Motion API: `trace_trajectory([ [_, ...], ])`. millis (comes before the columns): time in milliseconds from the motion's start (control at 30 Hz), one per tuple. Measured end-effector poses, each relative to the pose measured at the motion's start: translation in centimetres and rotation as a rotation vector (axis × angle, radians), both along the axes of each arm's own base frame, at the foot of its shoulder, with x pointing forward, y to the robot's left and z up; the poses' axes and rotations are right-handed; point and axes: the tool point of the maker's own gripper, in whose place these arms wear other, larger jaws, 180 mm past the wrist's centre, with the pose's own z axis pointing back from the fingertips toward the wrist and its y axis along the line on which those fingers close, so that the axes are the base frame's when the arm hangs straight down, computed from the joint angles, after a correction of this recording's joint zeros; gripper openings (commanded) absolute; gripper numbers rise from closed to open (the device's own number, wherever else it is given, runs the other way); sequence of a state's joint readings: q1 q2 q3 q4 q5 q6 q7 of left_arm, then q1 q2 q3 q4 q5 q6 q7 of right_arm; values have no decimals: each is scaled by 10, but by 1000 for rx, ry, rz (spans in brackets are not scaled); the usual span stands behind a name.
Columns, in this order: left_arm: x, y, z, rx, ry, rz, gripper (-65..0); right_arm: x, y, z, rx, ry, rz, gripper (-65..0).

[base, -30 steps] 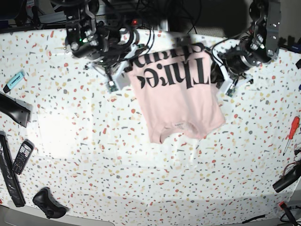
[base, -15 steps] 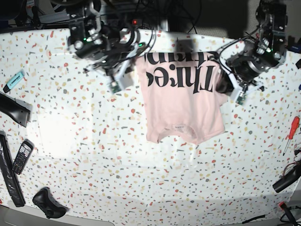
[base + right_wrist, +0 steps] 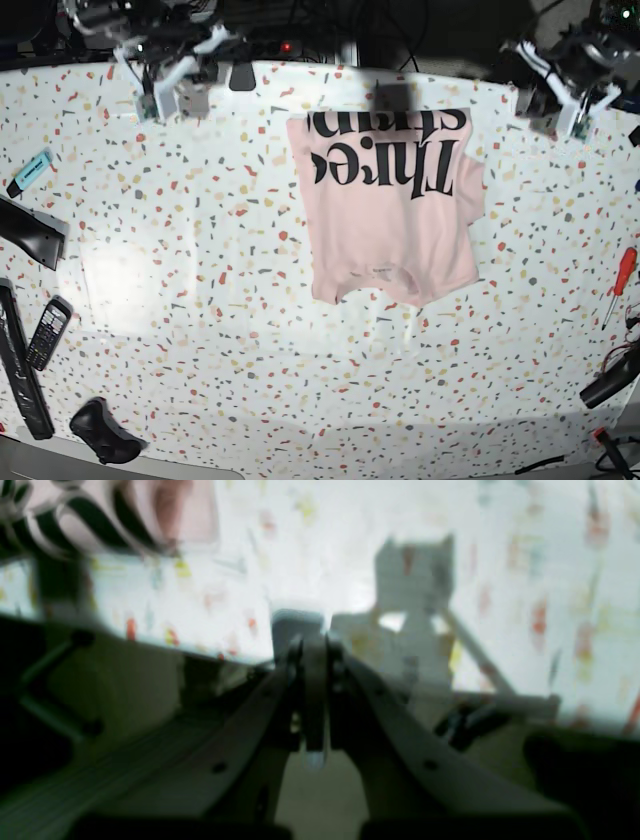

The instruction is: Fold the T-shirt properly

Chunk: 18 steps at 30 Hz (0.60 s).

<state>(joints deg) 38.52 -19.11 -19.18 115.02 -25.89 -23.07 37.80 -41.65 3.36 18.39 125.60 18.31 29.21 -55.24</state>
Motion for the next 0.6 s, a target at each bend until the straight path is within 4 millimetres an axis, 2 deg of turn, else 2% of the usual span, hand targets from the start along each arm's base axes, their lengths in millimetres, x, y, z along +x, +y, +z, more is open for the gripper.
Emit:
trace_trajectory([
  [133, -38, 14, -12, 32, 97, 26, -650, -53, -9, -13, -25, 156, -9, -650],
  [233, -62, 20, -33, 13, 173, 63, -650, -79, -10, -21, -27, 237, -12, -650],
  [333, -86, 27, -69, -38, 255, 110, -650, -98, -14, -42, -10, 315, -37, -650],
  [467, -122, 27, -126, -141, 391, 179, -650, -118, -21, -84, 11, 390, -95, -650],
  [600, -138, 33, -172, -213, 434, 299, -650, -134, -38, -135, 14, 516, -142, -650],
])
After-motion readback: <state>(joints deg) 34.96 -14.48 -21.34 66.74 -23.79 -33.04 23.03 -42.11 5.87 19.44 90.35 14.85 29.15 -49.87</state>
